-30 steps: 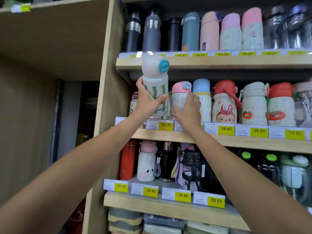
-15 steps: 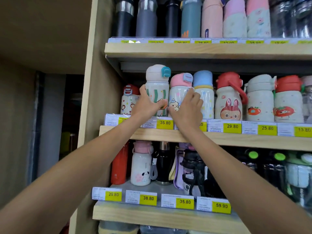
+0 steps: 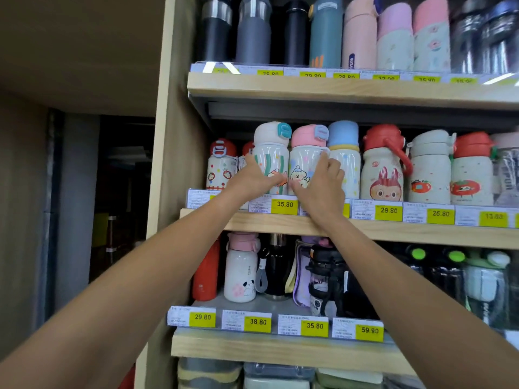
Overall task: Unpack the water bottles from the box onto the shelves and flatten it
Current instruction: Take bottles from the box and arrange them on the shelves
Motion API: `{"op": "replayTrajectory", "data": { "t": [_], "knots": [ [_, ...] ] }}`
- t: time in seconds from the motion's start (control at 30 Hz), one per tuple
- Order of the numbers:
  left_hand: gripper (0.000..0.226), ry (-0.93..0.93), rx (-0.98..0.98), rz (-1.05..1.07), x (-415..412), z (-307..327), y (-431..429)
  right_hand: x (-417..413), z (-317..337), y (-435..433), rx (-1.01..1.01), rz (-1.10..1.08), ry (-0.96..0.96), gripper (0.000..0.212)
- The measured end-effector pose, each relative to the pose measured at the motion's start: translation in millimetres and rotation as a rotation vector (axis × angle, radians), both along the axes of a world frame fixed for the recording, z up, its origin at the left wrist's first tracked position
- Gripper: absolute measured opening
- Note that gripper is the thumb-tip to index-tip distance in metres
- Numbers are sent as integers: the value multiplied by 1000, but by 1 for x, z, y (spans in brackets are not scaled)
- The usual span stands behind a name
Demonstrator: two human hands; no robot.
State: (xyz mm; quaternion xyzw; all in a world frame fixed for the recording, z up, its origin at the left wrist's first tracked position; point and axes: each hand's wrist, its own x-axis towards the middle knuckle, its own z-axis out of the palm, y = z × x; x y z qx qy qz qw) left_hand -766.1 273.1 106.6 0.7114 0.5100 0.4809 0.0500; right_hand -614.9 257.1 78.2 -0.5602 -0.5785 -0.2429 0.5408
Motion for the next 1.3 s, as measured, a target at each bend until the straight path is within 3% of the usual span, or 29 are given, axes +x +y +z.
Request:
{"op": "replayTrajectory", "data": {
  "t": [0.17,0.27,0.5,0.63,0.9,1.13,1.3],
  "knots": [
    [60,-15,171,133,10,-22,-25,8,-9,-19,-63,144,20,52],
    [52,-37,270,148,25,-45,-42,14,-29,-39,-79,174,-35,49],
    [45,-250,306,-212,102,-116,-91,72,-102,-104,-35,180,-48,36],
    [35,-323,143,-398,161,-164,-118,139,-149,-139,-129,89,17,31],
    [36,-135,-400,-653,332,-277,-165,302,-262,-215,-381,-42,324,21],
    [38,-36,-710,-802,517,-388,-226,472,-369,-298,-702,-102,536,24],
    [34,58,-893,-883,624,-454,-279,575,-437,-365,-883,-180,711,12]
  ]
}}
